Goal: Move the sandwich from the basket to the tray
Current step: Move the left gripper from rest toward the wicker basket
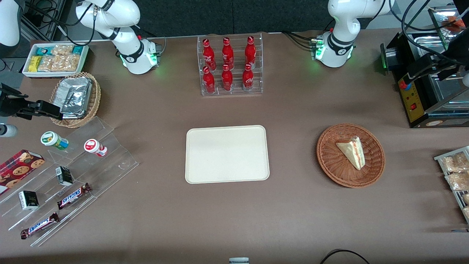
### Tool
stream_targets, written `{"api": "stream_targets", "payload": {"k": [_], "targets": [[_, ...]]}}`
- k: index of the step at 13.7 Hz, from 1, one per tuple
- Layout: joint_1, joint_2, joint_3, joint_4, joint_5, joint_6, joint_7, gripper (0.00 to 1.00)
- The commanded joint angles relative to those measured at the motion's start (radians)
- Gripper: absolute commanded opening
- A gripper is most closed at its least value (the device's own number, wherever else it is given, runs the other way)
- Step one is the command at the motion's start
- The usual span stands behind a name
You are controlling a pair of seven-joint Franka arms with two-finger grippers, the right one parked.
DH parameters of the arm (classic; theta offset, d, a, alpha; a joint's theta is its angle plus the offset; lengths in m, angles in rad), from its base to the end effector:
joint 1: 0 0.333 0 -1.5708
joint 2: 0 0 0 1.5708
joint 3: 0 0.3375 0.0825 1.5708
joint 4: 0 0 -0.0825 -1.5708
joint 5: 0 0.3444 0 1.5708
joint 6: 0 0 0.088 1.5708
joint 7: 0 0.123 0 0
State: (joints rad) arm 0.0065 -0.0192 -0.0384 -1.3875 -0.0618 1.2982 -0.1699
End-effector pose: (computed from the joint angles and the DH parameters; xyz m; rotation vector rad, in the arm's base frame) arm 0.4754 -0.0242 0.6935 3.0815 0.1905 -0.1170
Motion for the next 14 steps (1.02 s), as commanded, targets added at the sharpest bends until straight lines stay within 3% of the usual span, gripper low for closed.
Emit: {"api": "stream_targets", "payload": {"k": [1, 5, 10, 14], "targets": [[-0.016, 0.007, 0.018, 0.024, 0.004, -0.048, 0.05, 1.0], [-0.016, 0.053, 0.014, -0.056, 0.068, -0.018, -0.015, 1.0], [-0.011, 0.033, 0.015, -0.396, 0.083, 0.315, -0.375, 1.0], [-0.014, 0.019, 0.014, -0.677, 0.083, 0.683, -0.592, 1.0]]}}
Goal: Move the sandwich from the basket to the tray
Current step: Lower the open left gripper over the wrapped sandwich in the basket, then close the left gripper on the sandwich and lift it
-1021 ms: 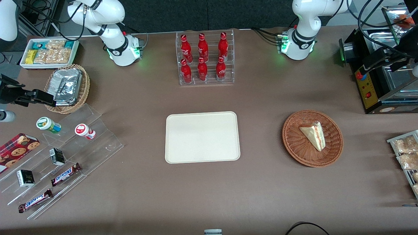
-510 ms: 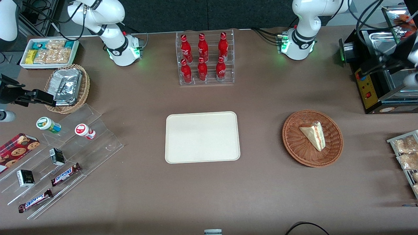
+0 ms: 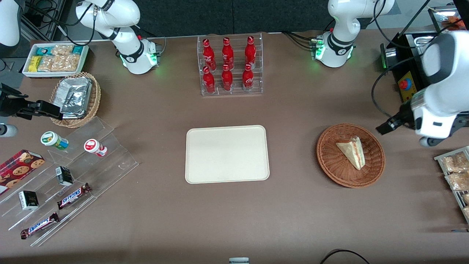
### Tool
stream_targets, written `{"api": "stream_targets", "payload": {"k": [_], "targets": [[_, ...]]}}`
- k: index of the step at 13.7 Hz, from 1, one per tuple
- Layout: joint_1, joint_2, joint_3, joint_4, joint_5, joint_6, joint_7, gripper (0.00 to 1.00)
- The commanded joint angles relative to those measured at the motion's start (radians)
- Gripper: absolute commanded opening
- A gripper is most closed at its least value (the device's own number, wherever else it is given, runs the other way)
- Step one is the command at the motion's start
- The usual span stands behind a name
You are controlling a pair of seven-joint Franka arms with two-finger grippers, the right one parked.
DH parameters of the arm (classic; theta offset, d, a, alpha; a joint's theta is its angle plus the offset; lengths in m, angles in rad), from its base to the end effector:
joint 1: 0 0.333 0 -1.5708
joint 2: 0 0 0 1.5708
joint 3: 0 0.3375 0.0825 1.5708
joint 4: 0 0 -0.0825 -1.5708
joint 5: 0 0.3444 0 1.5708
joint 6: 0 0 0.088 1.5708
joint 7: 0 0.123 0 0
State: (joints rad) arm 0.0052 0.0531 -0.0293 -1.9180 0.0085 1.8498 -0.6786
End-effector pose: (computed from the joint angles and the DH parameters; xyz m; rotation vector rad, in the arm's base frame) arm 0.5220 -0.0115 0.4747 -2.9265 -0.9887 0.1726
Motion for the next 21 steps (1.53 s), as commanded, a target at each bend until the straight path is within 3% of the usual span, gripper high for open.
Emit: {"api": "stream_targets", "payload": {"k": [1, 5, 10, 21], "targets": [[-0.013, -0.053, 0.005, -0.211, 0.013, 0.223, -0.096, 1.0], [-0.013, -0.035, 0.005, -0.363, 0.013, 0.484, -0.134, 1.0], [-0.017, 0.031, 0.002, -0.438, 0.013, 0.702, -0.136, 1.0], [-0.051, 0.132, 0.005, -0.437, 0.011, 0.784, -0.133, 1.0]]}}
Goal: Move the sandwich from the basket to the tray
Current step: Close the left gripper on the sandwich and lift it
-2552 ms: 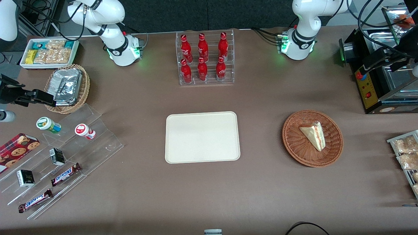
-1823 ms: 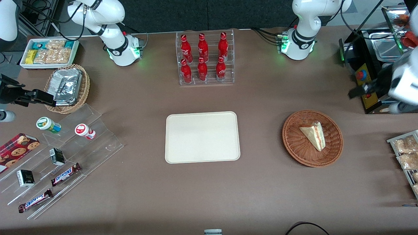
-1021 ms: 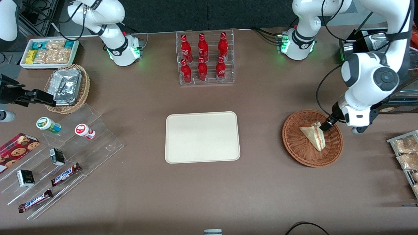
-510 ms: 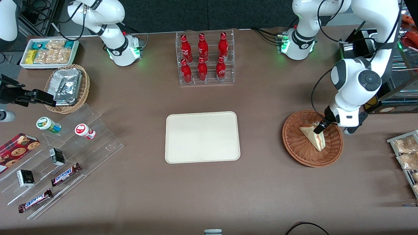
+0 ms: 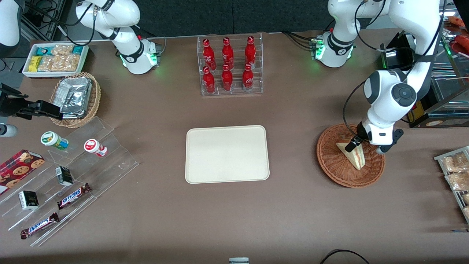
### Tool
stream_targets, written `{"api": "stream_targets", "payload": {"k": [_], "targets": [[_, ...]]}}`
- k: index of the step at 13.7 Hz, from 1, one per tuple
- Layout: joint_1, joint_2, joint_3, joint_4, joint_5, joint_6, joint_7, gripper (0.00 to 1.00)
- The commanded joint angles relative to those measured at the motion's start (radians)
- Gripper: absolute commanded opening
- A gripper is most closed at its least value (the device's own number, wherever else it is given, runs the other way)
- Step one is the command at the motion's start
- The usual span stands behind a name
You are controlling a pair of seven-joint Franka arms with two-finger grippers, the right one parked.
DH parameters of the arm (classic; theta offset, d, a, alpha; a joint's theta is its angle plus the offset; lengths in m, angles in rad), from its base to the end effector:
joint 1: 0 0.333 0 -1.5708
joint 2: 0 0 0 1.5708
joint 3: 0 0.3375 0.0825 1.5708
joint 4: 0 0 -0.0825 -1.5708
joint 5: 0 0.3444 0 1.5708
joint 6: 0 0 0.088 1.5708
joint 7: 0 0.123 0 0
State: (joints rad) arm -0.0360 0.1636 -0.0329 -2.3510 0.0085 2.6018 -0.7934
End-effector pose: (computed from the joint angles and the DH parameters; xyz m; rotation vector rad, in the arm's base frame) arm 0.5024 -0.0347 0.3072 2.9043 1.0900 0.1227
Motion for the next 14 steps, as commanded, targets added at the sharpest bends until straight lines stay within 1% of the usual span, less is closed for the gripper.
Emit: {"api": "stream_targets", "payload": {"k": [1, 2, 3, 4, 5, 6, 7, 8, 9, 11, 13, 14], "targets": [[-0.008, 0.036, 0.01, -0.002, 0.011, 0.037, -0.018, 0.99], [-0.008, 0.04, 0.01, 0.001, 0.011, 0.04, -0.017, 0.8], [-0.008, 0.04, 0.011, 0.004, 0.011, 0.04, -0.018, 0.41], [-0.008, 0.04, 0.011, 0.006, 0.013, 0.04, -0.017, 0.13], [-0.01, 0.039, 0.01, 0.006, 0.013, 0.04, -0.013, 0.0], [-0.012, 0.033, 0.01, 0.006, 0.016, 0.035, -0.009, 0.0], [-0.012, 0.025, 0.01, 0.006, 0.034, 0.026, -0.001, 0.0], [-0.012, 0.008, 0.007, 0.012, 0.094, -0.014, 0.016, 0.0], [-0.016, -0.007, 0.002, 0.036, 0.131, -0.09, 0.016, 0.0], [-0.059, -0.038, -0.027, 0.141, 0.131, -0.307, 0.0, 0.0], [-0.123, -0.038, -0.057, 0.31, 0.12, -0.563, -0.041, 0.0], [-0.158, -0.029, -0.074, 0.376, 0.116, -0.628, -0.067, 0.0]]}}
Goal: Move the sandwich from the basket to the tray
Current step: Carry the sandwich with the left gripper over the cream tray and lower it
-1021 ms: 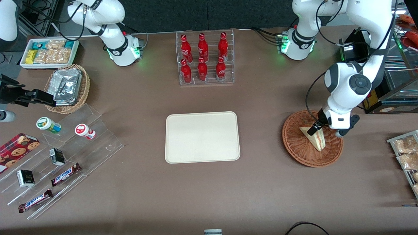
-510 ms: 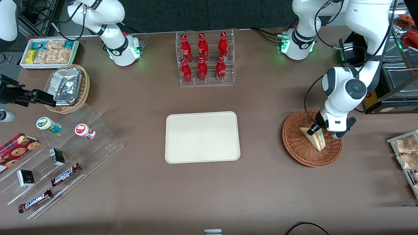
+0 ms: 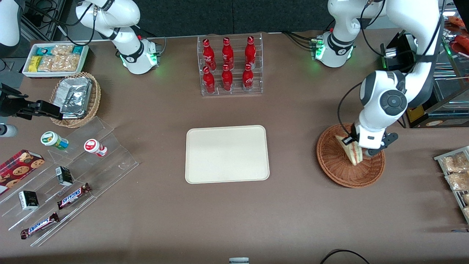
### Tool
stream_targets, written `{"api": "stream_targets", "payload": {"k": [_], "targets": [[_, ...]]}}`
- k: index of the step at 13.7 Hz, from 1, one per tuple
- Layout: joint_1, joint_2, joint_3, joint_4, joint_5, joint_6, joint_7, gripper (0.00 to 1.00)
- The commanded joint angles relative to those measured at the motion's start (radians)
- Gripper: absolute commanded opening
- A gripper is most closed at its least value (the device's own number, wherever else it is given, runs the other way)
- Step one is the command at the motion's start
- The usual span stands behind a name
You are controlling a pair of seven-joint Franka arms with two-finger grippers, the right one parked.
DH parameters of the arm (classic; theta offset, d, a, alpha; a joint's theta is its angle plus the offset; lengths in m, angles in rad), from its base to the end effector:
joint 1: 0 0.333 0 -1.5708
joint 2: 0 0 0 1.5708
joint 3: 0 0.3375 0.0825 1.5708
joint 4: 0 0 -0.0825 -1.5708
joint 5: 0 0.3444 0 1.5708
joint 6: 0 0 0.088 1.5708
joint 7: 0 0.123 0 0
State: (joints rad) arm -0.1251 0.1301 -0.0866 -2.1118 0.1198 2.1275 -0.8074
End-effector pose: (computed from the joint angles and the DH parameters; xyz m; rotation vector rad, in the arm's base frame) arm 0.5102 -0.1017 0.3756 -2.9056 -0.7833 0.0854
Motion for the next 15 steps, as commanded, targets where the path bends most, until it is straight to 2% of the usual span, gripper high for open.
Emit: {"api": "stream_targets", "payload": {"k": [1, 2, 5, 10, 15], "targets": [[-0.112, 0.019, -0.03, 0.183, -0.017, -0.173, -0.093, 0.0], [-0.158, 0.028, -0.03, 0.211, -0.04, -0.169, -0.122, 0.0], [-0.295, 0.126, -0.03, 0.292, -0.043, -0.094, -0.137, 0.0], [-0.476, 0.394, -0.028, 0.571, -0.031, -0.06, -0.23, 0.0], [-0.559, 0.511, -0.028, 0.612, -0.023, 0.041, -0.23, 0.0]]}}
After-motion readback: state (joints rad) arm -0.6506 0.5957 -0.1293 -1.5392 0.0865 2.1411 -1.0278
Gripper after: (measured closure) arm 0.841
